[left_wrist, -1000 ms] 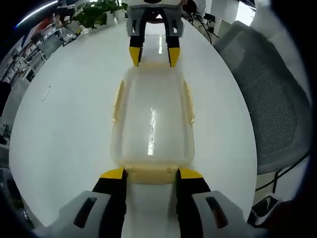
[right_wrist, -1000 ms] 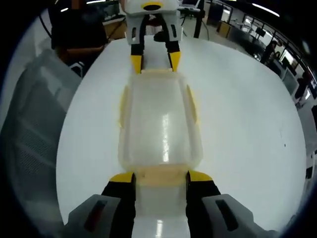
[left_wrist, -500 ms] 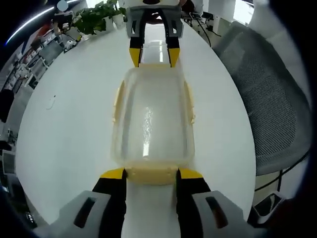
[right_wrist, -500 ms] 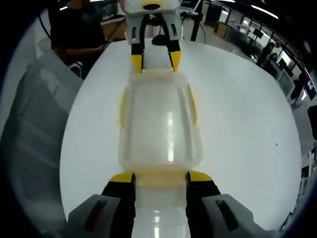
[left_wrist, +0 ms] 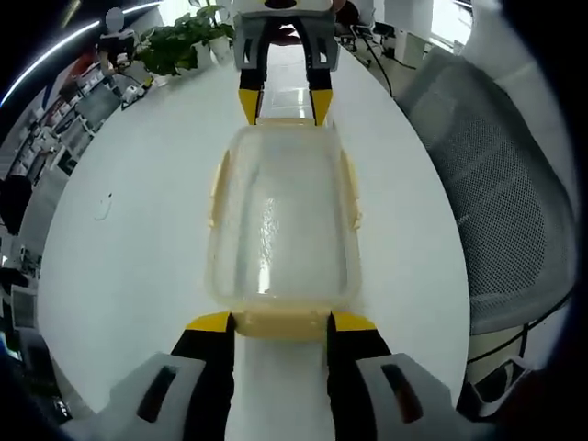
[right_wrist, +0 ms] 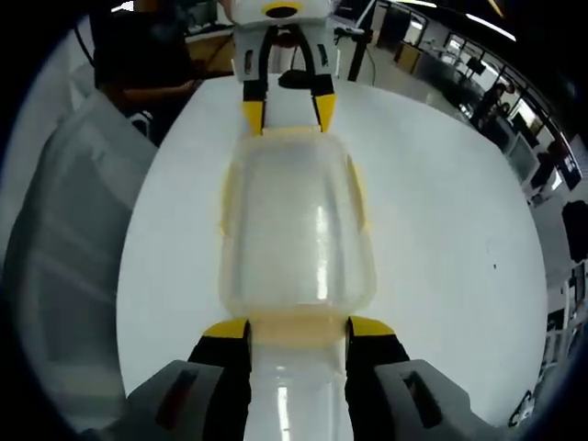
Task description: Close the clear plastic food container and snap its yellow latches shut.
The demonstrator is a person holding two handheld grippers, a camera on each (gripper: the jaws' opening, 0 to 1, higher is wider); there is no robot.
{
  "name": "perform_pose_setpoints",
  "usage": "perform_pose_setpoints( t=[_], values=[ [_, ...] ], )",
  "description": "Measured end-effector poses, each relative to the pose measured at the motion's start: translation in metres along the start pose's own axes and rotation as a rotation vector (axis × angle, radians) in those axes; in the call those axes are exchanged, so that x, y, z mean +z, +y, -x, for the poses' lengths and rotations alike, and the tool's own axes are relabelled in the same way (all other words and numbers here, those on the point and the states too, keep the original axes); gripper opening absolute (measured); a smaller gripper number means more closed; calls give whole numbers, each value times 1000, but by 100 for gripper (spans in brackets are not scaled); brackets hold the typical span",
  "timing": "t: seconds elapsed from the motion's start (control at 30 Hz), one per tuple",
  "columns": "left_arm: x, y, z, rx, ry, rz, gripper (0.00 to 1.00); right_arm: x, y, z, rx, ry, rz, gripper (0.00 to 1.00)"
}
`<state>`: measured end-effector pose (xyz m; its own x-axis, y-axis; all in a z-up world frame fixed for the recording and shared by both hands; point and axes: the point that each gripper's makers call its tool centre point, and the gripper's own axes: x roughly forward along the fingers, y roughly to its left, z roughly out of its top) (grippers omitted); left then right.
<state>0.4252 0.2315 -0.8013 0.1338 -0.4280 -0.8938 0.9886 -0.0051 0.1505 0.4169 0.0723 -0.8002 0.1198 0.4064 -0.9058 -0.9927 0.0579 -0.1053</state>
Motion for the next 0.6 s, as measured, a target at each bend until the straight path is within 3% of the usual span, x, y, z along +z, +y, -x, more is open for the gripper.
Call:
perform_pose_setpoints(
  t=[0.6],
  values=[
    [38, -8, 7, 12, -6, -10, 38, -21, 7, 35, -25, -9, 13, 38]
  ],
)
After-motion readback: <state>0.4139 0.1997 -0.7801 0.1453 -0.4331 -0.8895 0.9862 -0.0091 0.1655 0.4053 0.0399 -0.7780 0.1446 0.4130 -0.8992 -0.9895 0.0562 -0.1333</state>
